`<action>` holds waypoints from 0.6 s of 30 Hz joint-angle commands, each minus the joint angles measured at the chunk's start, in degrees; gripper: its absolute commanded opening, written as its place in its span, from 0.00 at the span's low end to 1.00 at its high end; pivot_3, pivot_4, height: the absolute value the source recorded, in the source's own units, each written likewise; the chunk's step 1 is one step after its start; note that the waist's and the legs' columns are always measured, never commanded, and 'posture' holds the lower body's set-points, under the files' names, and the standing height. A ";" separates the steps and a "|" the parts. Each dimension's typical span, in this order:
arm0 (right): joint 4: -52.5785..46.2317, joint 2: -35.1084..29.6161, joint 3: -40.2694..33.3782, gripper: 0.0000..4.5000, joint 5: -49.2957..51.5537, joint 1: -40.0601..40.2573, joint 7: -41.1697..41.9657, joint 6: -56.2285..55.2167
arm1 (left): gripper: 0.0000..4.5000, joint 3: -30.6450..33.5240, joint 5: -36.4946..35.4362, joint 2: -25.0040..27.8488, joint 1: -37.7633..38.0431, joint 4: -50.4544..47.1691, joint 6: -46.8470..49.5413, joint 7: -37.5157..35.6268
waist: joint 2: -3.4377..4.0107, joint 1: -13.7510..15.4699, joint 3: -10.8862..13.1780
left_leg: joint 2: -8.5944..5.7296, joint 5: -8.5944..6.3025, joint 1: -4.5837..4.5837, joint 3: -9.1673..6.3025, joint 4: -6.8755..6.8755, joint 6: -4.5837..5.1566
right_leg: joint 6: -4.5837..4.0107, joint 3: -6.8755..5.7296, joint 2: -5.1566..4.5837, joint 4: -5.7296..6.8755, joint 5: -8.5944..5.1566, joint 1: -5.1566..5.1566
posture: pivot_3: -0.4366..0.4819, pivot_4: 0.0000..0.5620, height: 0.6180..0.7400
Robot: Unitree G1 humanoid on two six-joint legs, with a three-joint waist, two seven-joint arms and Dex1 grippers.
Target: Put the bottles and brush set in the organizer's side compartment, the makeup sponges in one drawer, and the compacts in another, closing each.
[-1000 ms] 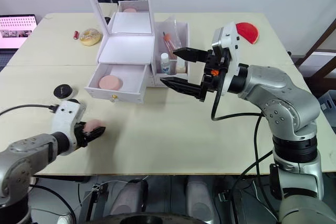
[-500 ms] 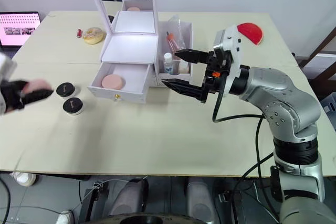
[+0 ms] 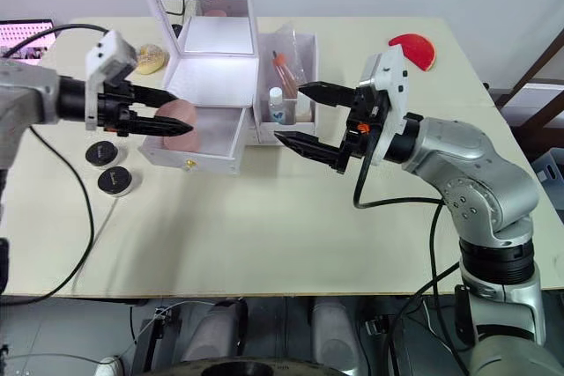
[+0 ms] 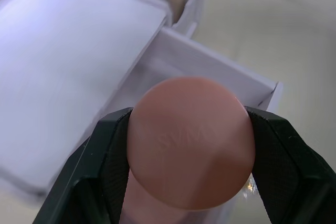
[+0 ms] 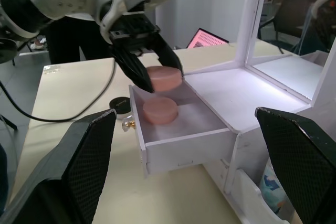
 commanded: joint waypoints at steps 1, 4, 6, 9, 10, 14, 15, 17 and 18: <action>-3.53 -0.12 -1.92 1.00 0.57 0.72 -1.82 -0.58 | 0.59 -2.98 3.47 -2.63 -3.48 3.53 -4.57 -4.63 | 0.00 0.28 0.00 | 0.00 0.00 0.02 0.00 -0.01 0.00 | 0.00 0.00 0.00 0.02 0.00 0.00 | 0.48 0.27 1.00; -4.75 -0.37 -2.46 1.00 0.82 1.42 -3.26 -0.25 | 0.59 -5.11 6.00 -4.81 -4.52 6.29 -7.76 -7.69 | 0.01 0.20 0.00 | 0.00 0.00 0.03 0.00 -0.01 0.00 | 0.01 0.00 0.00 0.03 0.00 0.00 | 0.48 0.27 1.00; -5.39 -0.53 -2.75 1.00 1.01 1.80 -4.04 -0.09 | 0.59 -5.64 7.07 -6.18 -5.32 7.69 -8.63 -8.80 | 0.01 0.26 0.00 | 0.00 0.00 0.03 0.00 0.00 0.01 | 0.01 0.00 0.00 0.05 0.00 0.00 | 0.48 0.27 1.00; -6.33 -0.63 -3.22 1.00 1.28 2.68 -5.14 0.10 | 0.59 -6.41 9.37 -8.20 -6.49 10.41 -10.69 -9.55 | 0.00 0.42 0.00 | 0.00 0.01 0.02 -0.01 0.02 0.01 | 0.03 0.00 0.00 0.07 0.01 0.00 | 0.48 0.27 1.00; -6.52 -0.63 -3.24 1.00 1.32 2.79 -5.38 0.14 | 0.59 -6.37 9.82 -8.55 -6.65 10.99 -11.10 -9.77 | 0.00 0.43 0.00 | 0.00 0.01 0.02 -0.01 0.03 0.01 | 0.03 0.00 0.00 0.07 0.01 0.00 | 0.48 0.27 1.00; -7.14 -0.85 -3.56 1.00 1.32 3.69 -6.36 0.22 | 0.59 -6.15 10.59 -10.00 -6.92 11.56 -11.42 -10.88 | 0.00 0.42 0.00 | 0.00 0.01 0.02 -0.01 0.04 0.01 | 0.17 0.00 0.00 0.08 0.09 0.00 | 0.48 0.27 1.00; -7.25 -0.91 -3.60 1.00 1.27 3.87 -6.53 0.20 | 0.59 -6.17 10.83 -10.17 -6.83 11.53 -11.46 -11.20 | 0.00 0.41 0.00 | 0.00 0.01 0.02 -0.01 0.03 0.01 | 0.19 0.00 0.00 0.08 0.10 0.00 | 0.48 0.27 1.00; -7.37 -0.96 -3.63 1.00 1.24 4.02 -6.79 0.17 | 0.59 -6.17 11.49 -10.35 -6.52 11.62 -11.89 -11.49 | 0.00 0.33 0.00 | 0.00 0.01 0.02 -0.01 0.04 0.01 | 0.20 0.00 0.00 0.08 0.11 0.00 | 0.48 0.27 1.00; -7.38 -0.98 -3.62 1.00 1.25 4.03 -6.88 0.17 | 0.59 -6.16 11.76 -10.42 -6.43 11.71 -12.05 -11.58 | 0.00 0.30 0.00 | 0.00 0.01 0.03 -0.02 0.03 0.01 | 0.20 0.00 0.00 0.09 0.11 0.00 | 0.48 0.27 1.00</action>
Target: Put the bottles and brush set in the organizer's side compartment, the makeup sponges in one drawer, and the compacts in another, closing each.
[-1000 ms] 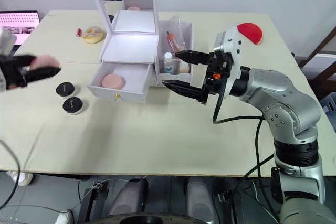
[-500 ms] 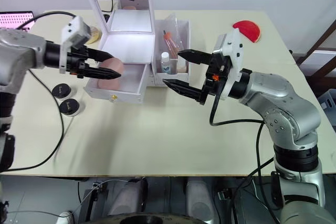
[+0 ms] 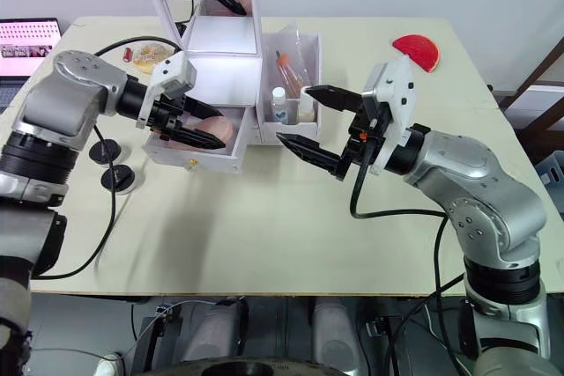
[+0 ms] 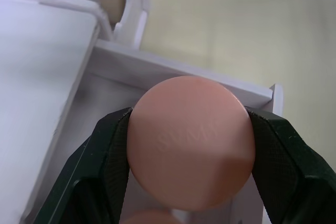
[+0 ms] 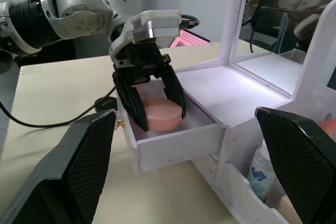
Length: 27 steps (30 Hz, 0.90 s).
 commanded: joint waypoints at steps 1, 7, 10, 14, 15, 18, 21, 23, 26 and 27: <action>-1.89 -0.73 -1.83 1.00 0.66 -0.01 -0.55 -0.46 | 0.59 1.10 1.16 0.27 -0.94 -0.22 -1.13 -0.75 | 0.00 -0.04 0.00 | 0.00 0.00 0.01 0.00 0.00 0.00 | 0.00 0.00 0.00 0.01 0.00 0.00 | 0.48 0.27 1.00; -1.58 -0.76 -1.67 1.00 0.39 -0.23 -0.70 -0.64 | 0.70 1.38 2.16 -0.10 -0.97 0.44 -1.92 -1.02 | 0.00 0.05 0.00 | 0.00 0.00 0.02 0.00 0.02 0.00 | 0.00 0.00 0.00 0.04 0.00 0.01 | 0.48 0.27 1.00; -1.48 -0.73 -1.64 1.00 0.32 -0.23 -0.66 -0.74 | 0.99 1.74 2.50 -0.38 -1.02 0.77 -2.16 -0.80 | 0.00 0.04 0.00 | 0.00 0.00 0.02 0.00 0.02 0.00 | 0.01 0.00 0.00 0.04 0.01 0.01 | 0.48 0.27 1.00; -1.42 -0.74 -1.60 1.00 0.40 -0.23 -0.53 -0.71 | 0.99 2.68 2.32 -0.70 -1.61 1.05 -1.31 -0.15 | 0.00 0.05 0.00 | 0.00 0.00 0.02 0.00 0.02 0.00 | 0.02 0.00 0.00 0.04 0.01 0.01 | 0.48 0.27 1.00; -1.41 -0.69 -1.53 1.00 0.42 -0.24 -0.49 -0.71 | 0.99 3.10 2.06 -0.54 -1.92 0.99 -0.86 -0.16 | 0.00 0.05 0.00 | 0.00 0.00 0.02 0.00 0.02 0.00 | 0.02 0.00 0.00 0.05 0.01 0.01 | 0.48 0.27 1.00; -1.29 -0.55 -1.25 1.00 0.37 -0.34 -0.43 -0.72 | 0.99 4.31 1.67 0.35 -2.95 1.36 -0.24 -0.18 | 0.00 0.03 0.00 | 0.00 0.00 0.02 0.00 0.04 0.00 | 0.02 0.00 0.00 0.08 0.01 0.01 | 0.48 0.27 1.00; -1.04 -0.35 -0.90 1.00 0.19 -0.63 -0.40 -0.82 | 0.99 7.11 -0.06 2.39 -4.99 2.74 2.69 -1.07 | 0.00 -0.14 0.00 | 0.00 0.00 0.03 0.00 0.05 0.01 | 0.02 0.00 0.01 0.10 0.02 0.01 | 0.48 0.27 1.00; -0.94 -0.35 -0.92 1.00 0.22 -0.68 -0.29 -0.88 | 0.88 8.65 -0.56 4.11 -5.84 3.78 3.74 -1.34 | 0.00 -0.28 0.00 | 0.00 0.00 0.05 -0.01 0.03 0.01 | 0.02 0.00 0.01 0.10 0.02 0.01 | 0.48 0.27 1.00; -0.62 -0.30 -0.84 1.00 0.13 -0.73 -0.05 -1.05 | 0.60 10.78 -1.45 8.12 -5.12 3.79 5.05 -3.27 | 0.01 -0.28 0.00 | 0.00 0.00 0.08 -0.01 -0.01 0.01 | 0.04 0.00 0.01 0.10 0.01 0.01 | 0.48 0.27 1.00; -0.49 -0.25 -0.77 1.00 0.09 -0.77 0.04 -1.10 | 0.49 11.41 -2.02 9.66 -4.22 2.97 5.93 -4.06 | 0.01 -0.32 0.00 | 0.00 0.00 0.08 -0.01 -0.01 0.01 | 0.05 0.00 0.01 0.11 0.00 0.01 | 0.48 0.27 1.00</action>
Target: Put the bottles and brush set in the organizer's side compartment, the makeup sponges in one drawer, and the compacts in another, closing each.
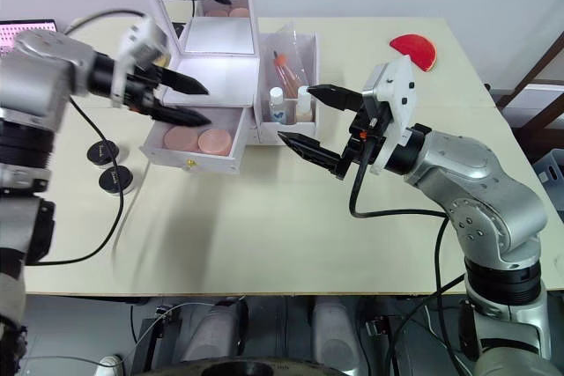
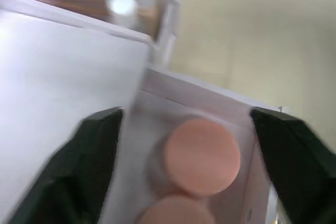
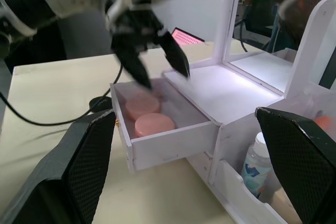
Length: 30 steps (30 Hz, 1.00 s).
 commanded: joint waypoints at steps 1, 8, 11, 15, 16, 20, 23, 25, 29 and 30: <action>-0.52 -0.19 -0.82 1.00 0.14 -0.72 0.36 -1.09 | 0.38 3.57 -1.99 4.67 1.60 -2.24 2.24 -2.70 | 0.00 -0.11 0.00 | 0.00 0.00 0.00 0.00 0.00 0.00 | 0.00 0.00 0.00 0.00 0.00 0.00 | 0.48 0.27 1.00; 0.35 0.18 -0.10 1.00 0.06 -1.27 1.23 -1.40 | 0.03 7.51 -6.53 12.75 15.25 -15.34 7.61 -4.10 | 0.00 -0.15 0.00 | 0.00 0.00 -0.01 -0.01 0.01 0.00 | 0.01 0.01 -0.01 0.02 -0.01 0.01 | 0.48 0.27 1.00; 0.66 0.26 0.16 1.00 0.15 -1.66 1.89 -1.45 | 0.03 9.71 -8.70 14.49 22.68 -22.61 8.63 -2.98 | 0.00 -0.19 0.00 | 0.01 0.00 0.00 -0.01 0.02 0.00 | -0.01 0.01 -0.01 0.04 -0.01 0.01 | 0.48 0.27 1.00; 1.38 0.17 0.49 1.00 -0.03 -2.48 2.90 -1.48 | 0.03 11.24 -10.31 14.44 28.62 -28.87 9.48 0.57 | 0.00 0.19 0.00 | 0.01 0.00 0.02 -0.02 0.03 0.00 | -0.10 0.02 0.00 0.06 -0.06 0.01 | 0.48 0.27 1.00; 1.57 0.12 0.55 1.00 -0.11 -2.66 3.15 -1.47 | 0.03 11.00 -9.76 14.28 29.54 -29.50 8.67 1.72 | 0.00 0.24 0.00 | 0.01 0.00 0.01 -0.02 0.04 0.00 | -0.20 0.02 0.00 0.07 -0.11 0.01 | 0.48 0.27 1.00; 1.95 -0.04 0.69 1.00 -0.30 -3.01 3.87 -1.49 | 0.03 9.60 -7.71 12.48 30.87 -30.72 6.55 7.27 | 0.00 0.33 0.00 | 0.01 0.00 0.10 -0.01 0.06 0.00 | -0.26 0.02 0.00 0.06 -0.09 0.09 | 0.48 0.27 1.00; 1.80 -0.06 0.66 1.00 -0.33 -2.94 3.94 -1.37 | 0.03 8.82 -6.80 10.01 29.61 -29.91 6.47 11.30 | 0.00 0.31 0.00 | 0.01 0.00 0.13 -0.01 0.07 0.00 | -0.26 0.02 0.00 0.08 -0.09 0.11 | 0.48 0.27 1.00; 1.61 -0.10 0.62 1.00 -0.28 -2.85 3.88 -1.26 | 0.03 7.83 -5.34 8.65 28.67 -28.41 5.53 13.40 | 0.00 0.30 0.00 | 0.01 0.00 0.13 -0.01 0.06 0.00 | -0.25 0.02 0.01 0.07 -0.08 0.11 | 0.48 0.27 1.00; 1.28 -0.17 0.54 1.00 -0.30 -2.73 3.57 -1.13 | 0.03 6.24 -4.16 5.44 27.19 -26.12 4.61 15.93 | 0.01 0.33 -0.01 | 0.01 0.00 0.16 -0.01 0.06 0.00 | -0.20 0.02 0.02 0.09 -0.05 0.13 | 0.48 0.27 1.00; 1.21 -0.14 0.51 1.00 -0.27 -2.68 3.45 -1.13 | 0.03 5.97 -4.06 4.13 26.47 -25.48 4.89 16.83 | 0.01 0.36 -0.01 | 0.00 0.00 0.19 -0.01 0.06 0.00 | -0.17 0.03 0.01 0.09 -0.03 0.16 | 0.48 0.27 1.00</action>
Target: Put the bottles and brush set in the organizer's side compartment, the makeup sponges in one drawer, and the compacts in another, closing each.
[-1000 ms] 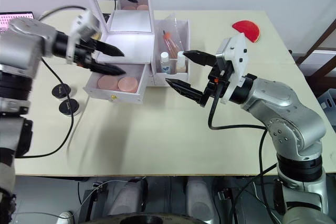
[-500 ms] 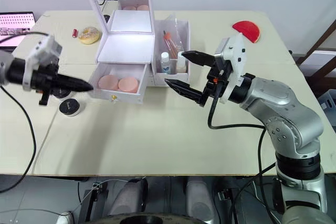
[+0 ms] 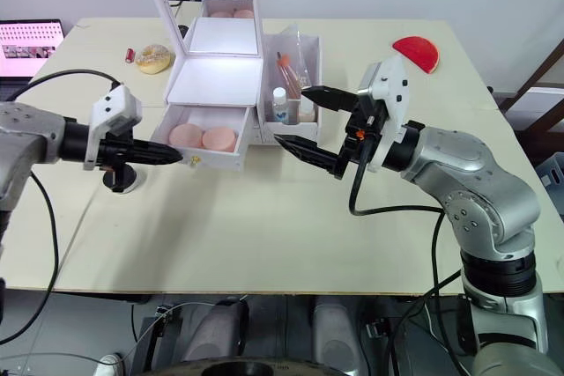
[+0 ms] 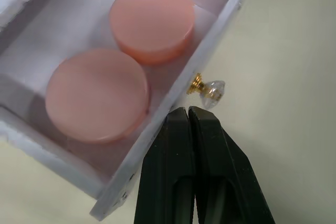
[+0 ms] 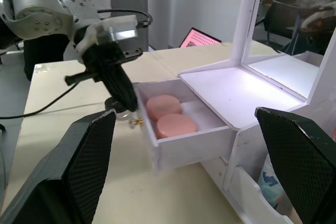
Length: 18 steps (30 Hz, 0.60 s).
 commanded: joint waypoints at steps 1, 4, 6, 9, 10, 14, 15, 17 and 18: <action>-1.61 -0.33 -0.94 1.00 0.24 -0.84 -0.19 -0.72 | 0.03 -0.87 0.84 -3.14 -2.79 1.69 -0.50 3.11 | -0.01 0.07 0.00 | 0.00 0.00 0.01 0.00 0.01 0.00 | 0.00 0.00 0.00 0.00 0.00 0.01 | 0.48 0.27 1.00; -1.92 -0.18 -0.83 1.00 0.33 -0.74 -0.54 -0.58 | 0.03 -2.11 2.62 -7.18 -5.61 5.35 -1.53 6.44 | -0.01 0.21 0.00 | 0.00 0.00 0.01 0.00 0.05 0.00 | 0.00 0.00 0.00 0.01 0.01 0.04 | 0.48 0.27 1.00; -2.14 -0.05 -0.73 1.00 0.43 -0.72 -0.87 -0.43 | 0.03 -2.76 4.14 -9.71 -7.19 8.28 -2.87 8.81 | -0.02 0.18 -0.01 | 0.00 0.00 0.02 0.00 0.08 0.00 | 0.08 0.00 0.00 0.01 0.07 0.06 | 0.48 0.27 1.00; -2.39 0.05 -0.67 1.00 0.59 -0.71 -1.26 -0.25 | 0.03 -3.13 5.85 -11.86 -8.54 11.66 -4.92 11.02 | -0.01 -0.07 -0.01 | 0.00 0.00 0.06 0.00 0.07 0.00 | 0.09 0.00 0.00 0.01 0.08 0.09 | 0.48 0.27 1.00; -2.49 0.06 -0.63 1.00 0.64 -0.73 -1.40 -0.18 | 0.03 -3.20 6.41 -12.40 -8.95 12.80 -5.68 11.70 | -0.01 -0.17 -0.01 | 0.00 0.00 0.11 0.01 0.05 0.00 | 0.09 0.01 0.00 0.01 0.08 0.09 | 0.48 0.27 1.00; -2.97 -0.12 -0.79 1.00 0.88 -0.54 -1.88 0.10 | 0.03 -3.15 8.16 -14.64 -10.63 16.39 -7.88 14.07 | -0.01 0.01 -0.01 | 0.00 0.00 0.17 0.02 0.00 0.00 | 0.11 0.01 0.01 0.04 0.09 0.09 | 0.48 0.27 1.00; -3.10 -0.13 -0.78 1.00 0.91 -0.48 -2.07 0.23 | 0.03 -3.01 8.51 -15.60 -11.16 17.29 -8.35 15.20 | -0.01 -0.09 -0.01 | 0.00 0.00 0.17 0.02 0.00 0.00 | 0.11 0.01 0.01 0.04 0.09 0.10 | 0.48 0.27 1.00; -3.45 -0.20 -0.72 1.00 1.01 -0.38 -2.42 0.57 | 0.03 -2.82 8.97 -17.24 -12.11 19.02 -9.17 17.01 | -0.01 0.34 -0.01 | 0.00 0.00 0.17 0.02 0.00 0.00 | 0.11 0.02 0.00 0.03 0.09 0.11 | 0.48 0.27 1.00; -3.53 -0.21 -0.70 1.00 1.04 -0.40 -2.55 0.71 | 0.03 -2.75 9.23 -17.67 -12.41 19.56 -9.47 17.31 | -0.01 0.47 -0.01 | 0.00 0.00 0.17 0.01 0.02 0.00 | 0.11 0.01 0.00 0.04 0.09 0.13 | 0.48 0.27 1.00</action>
